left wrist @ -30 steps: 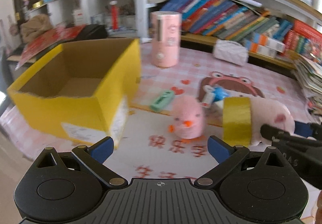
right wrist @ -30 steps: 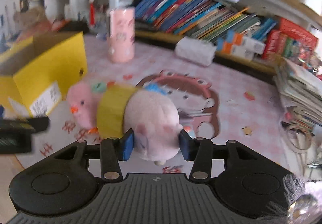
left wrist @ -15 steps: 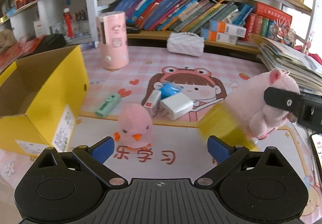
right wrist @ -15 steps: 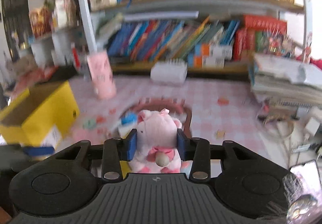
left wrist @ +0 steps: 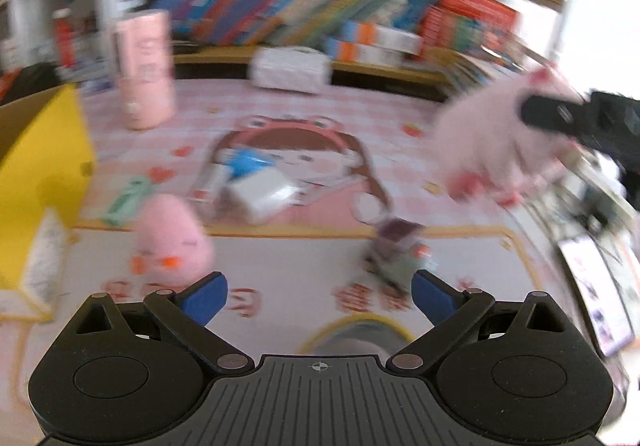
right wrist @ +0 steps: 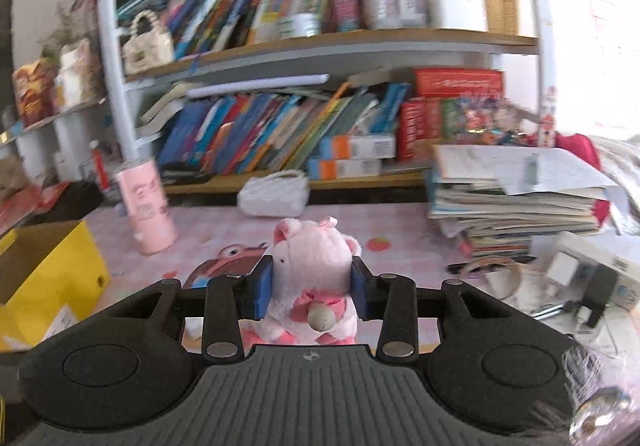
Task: Organize objects
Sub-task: 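Lift the pig with the right tool while the left tool grasps the yellow tape roll, then carry the tape roll and pig over the yellow box with both tools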
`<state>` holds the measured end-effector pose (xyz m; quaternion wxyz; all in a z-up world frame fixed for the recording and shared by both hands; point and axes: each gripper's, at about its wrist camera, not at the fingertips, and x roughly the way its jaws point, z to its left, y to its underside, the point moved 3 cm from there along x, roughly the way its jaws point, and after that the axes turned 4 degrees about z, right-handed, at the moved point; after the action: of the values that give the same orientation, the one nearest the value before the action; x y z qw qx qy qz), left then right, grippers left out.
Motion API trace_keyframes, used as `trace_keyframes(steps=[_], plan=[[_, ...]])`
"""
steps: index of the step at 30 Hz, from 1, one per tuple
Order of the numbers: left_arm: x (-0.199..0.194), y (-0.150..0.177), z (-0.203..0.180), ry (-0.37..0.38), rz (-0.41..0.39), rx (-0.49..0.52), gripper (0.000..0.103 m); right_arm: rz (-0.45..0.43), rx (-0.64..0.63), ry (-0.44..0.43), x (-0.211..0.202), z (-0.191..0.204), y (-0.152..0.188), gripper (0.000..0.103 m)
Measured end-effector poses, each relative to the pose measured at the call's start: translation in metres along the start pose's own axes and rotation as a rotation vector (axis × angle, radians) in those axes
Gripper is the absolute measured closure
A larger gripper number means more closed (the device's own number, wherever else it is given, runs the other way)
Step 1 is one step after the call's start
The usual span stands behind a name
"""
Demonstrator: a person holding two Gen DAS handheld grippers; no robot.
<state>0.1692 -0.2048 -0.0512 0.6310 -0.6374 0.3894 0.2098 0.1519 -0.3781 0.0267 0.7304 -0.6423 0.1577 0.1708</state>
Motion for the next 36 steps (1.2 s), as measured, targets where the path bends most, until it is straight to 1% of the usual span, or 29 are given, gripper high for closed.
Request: trace_keyframes(steps=[2, 4, 6, 9, 12, 16, 17, 19, 20, 23, 28, 32, 36], plan=[[0.005, 0.003, -0.012, 0.021, 0.026, 0.05, 0.003, -0.008, -0.003, 0.007, -0.002, -0.003, 0.0, 0.066], [0.01, 0.004, -0.02, 0.017, 0.053, 0.089, 0.003, 0.003, -0.007, 0.007, -0.003, -0.004, 0.003, 0.066], [0.013, 0.007, -0.023, 0.006, 0.069, 0.108, 0.003, 0.022, -0.005, 0.008, -0.002, -0.004, 0.005, 0.066], [0.016, 0.011, -0.021, -0.006, 0.101, 0.108, 0.003, 0.05, 0.001, 0.013, 0.001, -0.005, 0.011, 0.066], [0.019, 0.018, -0.018, -0.019, 0.151, 0.11, 0.003, 0.075, 0.017, 0.018, 0.005, -0.005, 0.017, 0.066], [0.027, 0.024, -0.014, -0.022, 0.201, 0.1, 0.004, 0.09, 0.023, 0.02, 0.008, -0.003, 0.022, 0.066], [0.028, 0.025, -0.014, -0.02, 0.208, 0.103, 0.005, 0.091, 0.022, 0.02, 0.008, -0.002, 0.023, 0.066], [0.031, 0.028, -0.016, 0.002, 0.232, 0.107, 0.015, 0.091, 0.019, 0.023, 0.007, -0.001, 0.024, 0.066], [0.032, 0.029, -0.017, 0.011, 0.241, 0.105, 0.017, 0.09, 0.018, 0.024, 0.007, -0.001, 0.023, 0.066], [0.028, 0.028, -0.015, 0.007, 0.228, 0.095, 0.019, 0.081, 0.013, 0.028, 0.005, -0.001, 0.023, 0.066], [-0.001, 0.014, 0.003, -0.007, 0.078, 0.011, 0.019, 0.069, 0.007, 0.031, 0.001, 0.002, 0.02, 0.066], [-0.019, 0.013, 0.023, -0.024, 0.023, -0.051, 0.019, 0.055, -0.013, 0.023, -0.005, 0.013, 0.017, 0.066], [-0.037, 0.017, 0.041, -0.032, -0.021, -0.068, 0.019, 0.044, -0.028, 0.009, -0.013, 0.032, 0.018, 0.066]])
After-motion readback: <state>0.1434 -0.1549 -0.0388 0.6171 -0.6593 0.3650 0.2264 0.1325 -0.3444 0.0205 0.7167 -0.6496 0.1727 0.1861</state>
